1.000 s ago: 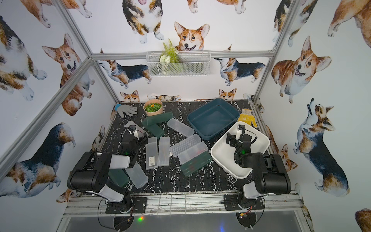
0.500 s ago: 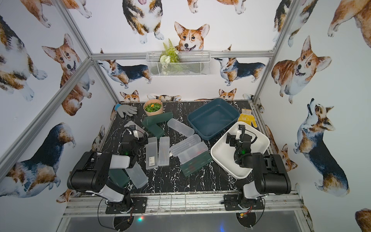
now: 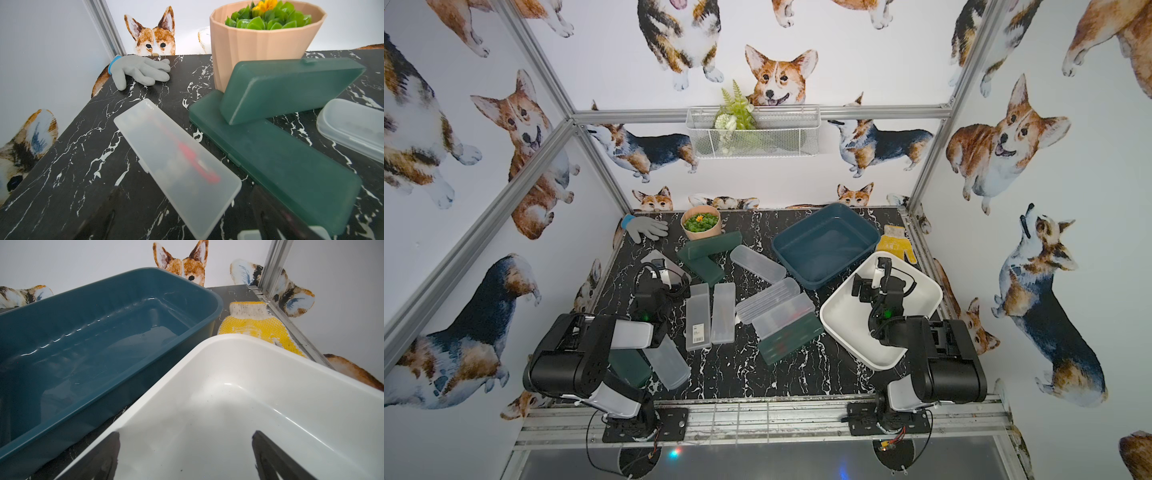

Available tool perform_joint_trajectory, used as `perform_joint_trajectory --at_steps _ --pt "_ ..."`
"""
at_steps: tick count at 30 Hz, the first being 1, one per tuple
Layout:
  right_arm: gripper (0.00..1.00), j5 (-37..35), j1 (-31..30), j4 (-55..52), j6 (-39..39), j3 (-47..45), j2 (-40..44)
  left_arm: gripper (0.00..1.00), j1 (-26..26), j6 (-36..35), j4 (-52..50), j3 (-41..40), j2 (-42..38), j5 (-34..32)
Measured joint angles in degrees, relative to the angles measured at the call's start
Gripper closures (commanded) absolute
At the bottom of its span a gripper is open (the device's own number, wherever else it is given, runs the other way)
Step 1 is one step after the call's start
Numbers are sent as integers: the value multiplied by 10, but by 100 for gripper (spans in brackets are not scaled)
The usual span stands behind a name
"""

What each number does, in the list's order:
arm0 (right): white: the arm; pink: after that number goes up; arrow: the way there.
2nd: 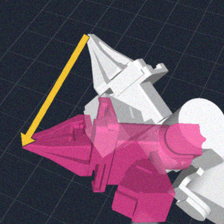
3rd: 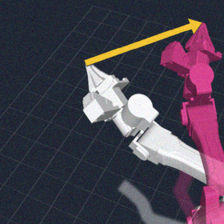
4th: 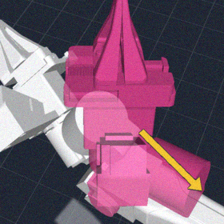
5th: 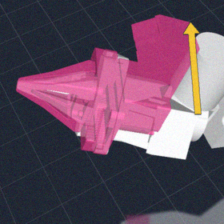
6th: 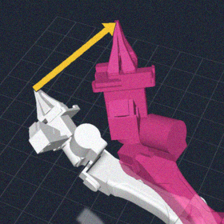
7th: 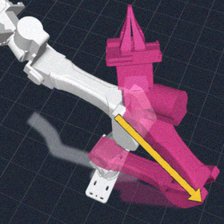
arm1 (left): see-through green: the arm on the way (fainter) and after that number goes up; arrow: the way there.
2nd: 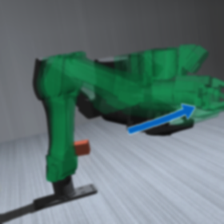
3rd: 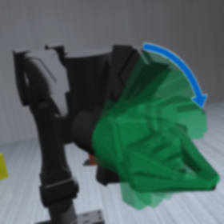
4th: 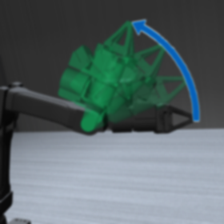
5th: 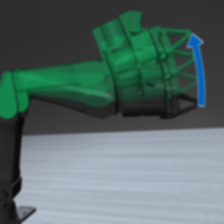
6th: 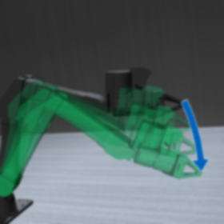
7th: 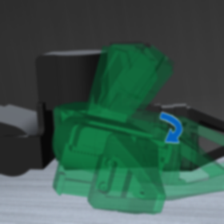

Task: Place the pencil cases by color into the storage box
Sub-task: Move the pencil case to the center of the board.

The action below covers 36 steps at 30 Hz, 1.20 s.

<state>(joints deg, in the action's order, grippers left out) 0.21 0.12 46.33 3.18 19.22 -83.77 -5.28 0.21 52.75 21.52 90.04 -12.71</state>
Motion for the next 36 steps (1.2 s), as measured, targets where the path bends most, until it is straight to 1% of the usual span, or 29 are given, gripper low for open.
perform_joint_trajectory --at_steps 17,24,32,36 --pt "0 0 0 -4 0 0 -3 0 4 0 -1 2 1 -1" --pt "0 0 0 -14 0 5 9 0 5 1 -10 3 0 -2" --pt "0 0 0 -46 2 22 19 0 5 2 -12 2 0 -2" --pt "0 -6 -5 -83 2 48 27 0 4 2 -13 2 0 -4"
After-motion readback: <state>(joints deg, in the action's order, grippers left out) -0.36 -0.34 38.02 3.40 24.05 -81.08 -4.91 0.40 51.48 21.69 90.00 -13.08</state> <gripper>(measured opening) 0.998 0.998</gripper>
